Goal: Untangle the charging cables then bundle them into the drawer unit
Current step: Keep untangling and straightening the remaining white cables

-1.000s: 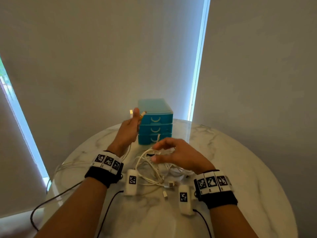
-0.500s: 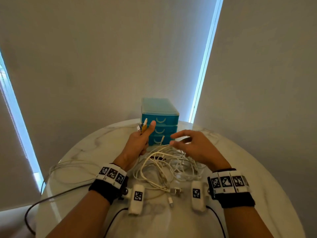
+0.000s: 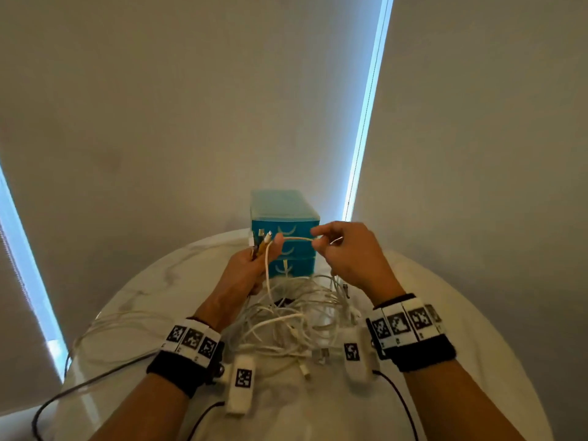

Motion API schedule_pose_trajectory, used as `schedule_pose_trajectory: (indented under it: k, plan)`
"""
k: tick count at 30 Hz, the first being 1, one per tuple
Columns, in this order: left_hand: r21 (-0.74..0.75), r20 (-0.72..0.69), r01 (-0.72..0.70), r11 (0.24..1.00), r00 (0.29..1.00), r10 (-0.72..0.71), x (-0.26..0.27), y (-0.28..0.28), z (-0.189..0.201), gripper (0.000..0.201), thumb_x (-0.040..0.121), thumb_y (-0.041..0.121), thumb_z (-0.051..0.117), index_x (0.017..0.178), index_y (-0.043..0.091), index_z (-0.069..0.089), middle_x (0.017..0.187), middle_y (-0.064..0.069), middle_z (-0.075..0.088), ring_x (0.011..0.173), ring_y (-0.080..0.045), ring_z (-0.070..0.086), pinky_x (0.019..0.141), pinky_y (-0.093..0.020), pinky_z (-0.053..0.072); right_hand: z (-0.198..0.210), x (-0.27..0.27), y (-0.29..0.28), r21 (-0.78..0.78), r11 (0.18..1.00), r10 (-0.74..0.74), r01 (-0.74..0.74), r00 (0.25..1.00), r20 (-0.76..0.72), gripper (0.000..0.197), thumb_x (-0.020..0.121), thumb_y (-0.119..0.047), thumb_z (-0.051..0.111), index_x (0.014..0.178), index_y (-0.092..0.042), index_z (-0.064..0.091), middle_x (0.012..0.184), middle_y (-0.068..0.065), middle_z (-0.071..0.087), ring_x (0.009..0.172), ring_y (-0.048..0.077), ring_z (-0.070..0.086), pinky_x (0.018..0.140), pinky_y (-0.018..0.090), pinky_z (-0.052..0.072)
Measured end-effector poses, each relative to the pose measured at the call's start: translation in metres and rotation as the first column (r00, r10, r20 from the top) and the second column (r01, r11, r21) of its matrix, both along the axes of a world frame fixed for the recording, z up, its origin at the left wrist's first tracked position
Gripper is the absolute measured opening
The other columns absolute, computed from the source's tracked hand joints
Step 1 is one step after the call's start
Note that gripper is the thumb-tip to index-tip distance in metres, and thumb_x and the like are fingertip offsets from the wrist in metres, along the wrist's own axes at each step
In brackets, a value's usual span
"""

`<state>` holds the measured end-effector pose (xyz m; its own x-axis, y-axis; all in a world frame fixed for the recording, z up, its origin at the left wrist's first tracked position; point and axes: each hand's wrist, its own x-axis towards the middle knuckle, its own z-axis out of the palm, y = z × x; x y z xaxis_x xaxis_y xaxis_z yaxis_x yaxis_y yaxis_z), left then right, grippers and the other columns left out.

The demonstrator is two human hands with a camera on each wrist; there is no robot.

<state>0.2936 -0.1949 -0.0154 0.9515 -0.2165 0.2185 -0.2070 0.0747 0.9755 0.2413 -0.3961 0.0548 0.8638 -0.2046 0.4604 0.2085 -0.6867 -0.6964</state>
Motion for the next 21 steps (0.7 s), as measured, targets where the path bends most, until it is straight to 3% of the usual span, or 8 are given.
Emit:
schedule_pose_trajectory:
  k: [3,4,8,10,14,16,18,21]
  plan:
    - [-0.108,0.007,0.037,0.993,0.999,-0.036,-0.003,-0.004,0.003,0.057,0.085,0.075,0.067,0.092,0.019,0.078,0.061,0.005,0.03,0.055,-0.013,0.022,0.049,-0.028,0.019,-0.01,-0.008,-0.008,0.238,0.966,-0.173,0.101,0.937,0.305,0.017,0.101,-0.023,0.072,0.113,-0.032,0.08,0.101,-0.016,0.073,0.086,-0.006,0.066,0.075,0.009,0.053]
    - [-0.15,0.003,0.027,0.988,1.0,-0.027,-0.004,-0.004,0.006,0.062,0.087,0.077,0.063,0.099,0.02,0.08,0.063,0.004,0.03,0.055,-0.012,0.021,0.05,-0.03,0.017,-0.014,-0.009,-0.01,0.27,0.961,-0.149,0.06,0.936,0.32,0.015,0.101,-0.024,0.072,0.111,-0.033,0.079,0.102,-0.016,0.074,0.09,-0.006,0.065,0.074,0.007,0.05]
    - [-0.204,0.015,0.084,0.975,0.996,-0.083,-0.005,0.003,0.013,0.074,0.089,0.084,0.05,0.109,0.018,0.078,0.065,0.004,0.024,0.057,-0.016,0.011,0.055,-0.036,0.01,-0.052,-0.006,-0.007,0.129,0.976,0.168,-0.173,0.985,0.046,0.01,0.1,-0.03,0.076,0.109,-0.033,0.08,0.104,-0.017,0.077,0.102,-0.001,0.068,0.087,0.02,0.052]
    - [-0.106,0.068,0.1,0.989,0.993,-0.093,-0.005,0.005,0.013,0.064,0.089,0.078,0.061,0.1,0.018,0.078,0.061,0.007,0.028,0.056,-0.016,0.015,0.052,-0.033,0.014,-0.062,-0.004,-0.011,0.134,0.962,0.237,-0.237,0.971,0.018,0.011,0.1,-0.029,0.076,0.11,-0.031,0.08,0.104,-0.016,0.079,0.101,-0.001,0.07,0.089,0.018,0.052]
    - [0.196,0.167,-0.006,0.98,0.986,-0.028,-0.011,-0.003,0.015,0.023,0.099,0.037,0.076,0.085,0.019,0.072,0.05,0.019,0.055,0.045,0.003,0.049,0.048,-0.011,0.037,-0.06,-0.009,-0.019,0.313,0.925,0.161,-0.214,0.969,0.188,0.012,0.097,-0.025,0.08,0.108,-0.028,0.079,0.104,-0.015,0.079,0.098,0.001,0.07,0.083,0.01,0.053]
    - [0.273,0.163,-0.026,0.962,0.986,-0.02,-0.009,-0.006,0.011,0.028,0.1,0.042,0.074,0.086,0.018,0.077,0.048,0.019,0.052,0.043,0.003,0.045,0.05,-0.017,0.035,-0.062,-0.011,-0.021,0.335,0.914,0.161,-0.226,0.964,0.21,0.015,0.096,-0.024,0.081,0.11,-0.026,0.078,0.104,-0.012,0.079,0.098,0.004,0.07,0.083,0.011,0.054]
    - [0.162,0.137,-0.019,0.987,0.991,-0.003,-0.006,-0.004,0.007,0.033,0.101,0.047,0.07,0.091,0.018,0.082,0.049,0.014,0.045,0.045,-0.003,0.037,0.051,-0.023,0.028,-0.067,-0.013,-0.023,0.31,0.921,0.209,-0.238,0.97,0.124,0.019,0.094,-0.026,0.083,0.112,-0.025,0.077,0.102,-0.009,0.079,0.095,0.004,0.072,0.081,0.012,0.055]
    - [-0.269,0.053,0.045,0.962,0.998,-0.032,-0.001,-0.001,0.009,0.035,0.102,0.05,0.064,0.104,0.019,0.081,0.055,0.009,0.03,0.047,-0.007,0.025,0.048,-0.027,0.019,-0.077,-0.011,-0.027,0.223,0.941,0.282,-0.255,0.955,-0.097,0.013,0.092,-0.027,0.086,0.104,-0.024,0.081,0.098,-0.009,0.081,0.09,0.0,0.074,0.079,0.015,0.054]
